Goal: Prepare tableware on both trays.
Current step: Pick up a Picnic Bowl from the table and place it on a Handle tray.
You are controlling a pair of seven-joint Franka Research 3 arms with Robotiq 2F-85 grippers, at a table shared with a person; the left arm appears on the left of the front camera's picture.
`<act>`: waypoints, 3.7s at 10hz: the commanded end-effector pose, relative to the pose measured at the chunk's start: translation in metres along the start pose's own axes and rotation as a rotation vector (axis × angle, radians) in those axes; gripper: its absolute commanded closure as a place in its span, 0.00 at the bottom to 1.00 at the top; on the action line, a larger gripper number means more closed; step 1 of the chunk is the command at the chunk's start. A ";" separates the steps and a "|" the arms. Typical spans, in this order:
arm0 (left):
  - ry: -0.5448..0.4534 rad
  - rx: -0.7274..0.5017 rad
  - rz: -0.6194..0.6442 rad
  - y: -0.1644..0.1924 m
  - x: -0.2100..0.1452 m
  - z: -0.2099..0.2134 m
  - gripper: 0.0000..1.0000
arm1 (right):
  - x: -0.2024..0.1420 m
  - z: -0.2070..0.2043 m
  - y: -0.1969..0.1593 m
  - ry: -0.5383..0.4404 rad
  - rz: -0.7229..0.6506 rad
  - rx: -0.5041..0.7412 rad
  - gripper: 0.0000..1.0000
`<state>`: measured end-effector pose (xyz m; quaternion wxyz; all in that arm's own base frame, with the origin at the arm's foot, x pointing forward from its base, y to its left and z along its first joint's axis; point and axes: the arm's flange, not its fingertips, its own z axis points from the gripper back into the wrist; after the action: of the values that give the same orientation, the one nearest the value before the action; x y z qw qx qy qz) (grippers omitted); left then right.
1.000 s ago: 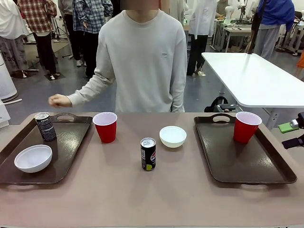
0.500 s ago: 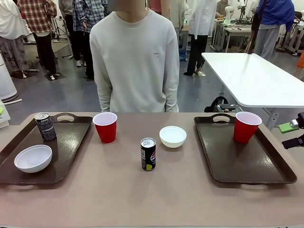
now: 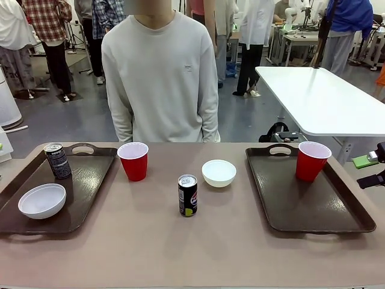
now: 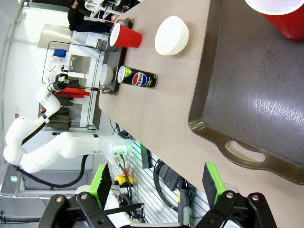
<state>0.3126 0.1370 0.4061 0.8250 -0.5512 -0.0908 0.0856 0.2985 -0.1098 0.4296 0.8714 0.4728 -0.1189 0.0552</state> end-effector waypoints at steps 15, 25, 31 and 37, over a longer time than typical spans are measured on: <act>-0.009 -0.018 -0.008 -0.014 -0.001 0.003 0.00 | 0.116 -0.233 0.156 0.193 -0.079 -0.967 0.00; -0.009 -0.018 -0.008 -0.014 -0.001 0.003 0.00 | 0.032 -0.220 0.166 0.428 0.147 -1.008 0.00; -0.009 -0.018 -0.008 -0.014 -0.001 0.003 0.00 | 0.038 -0.230 0.145 0.445 0.106 -0.941 0.00; -0.009 -0.018 -0.008 -0.014 -0.001 0.003 0.00 | 0.114 -0.318 0.129 0.065 -0.085 -0.955 0.00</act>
<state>0.3113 0.1344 0.4187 0.8255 -0.5505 -0.0915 0.0842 0.4182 0.2100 0.4105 0.9951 0.0592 -0.0781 -0.0108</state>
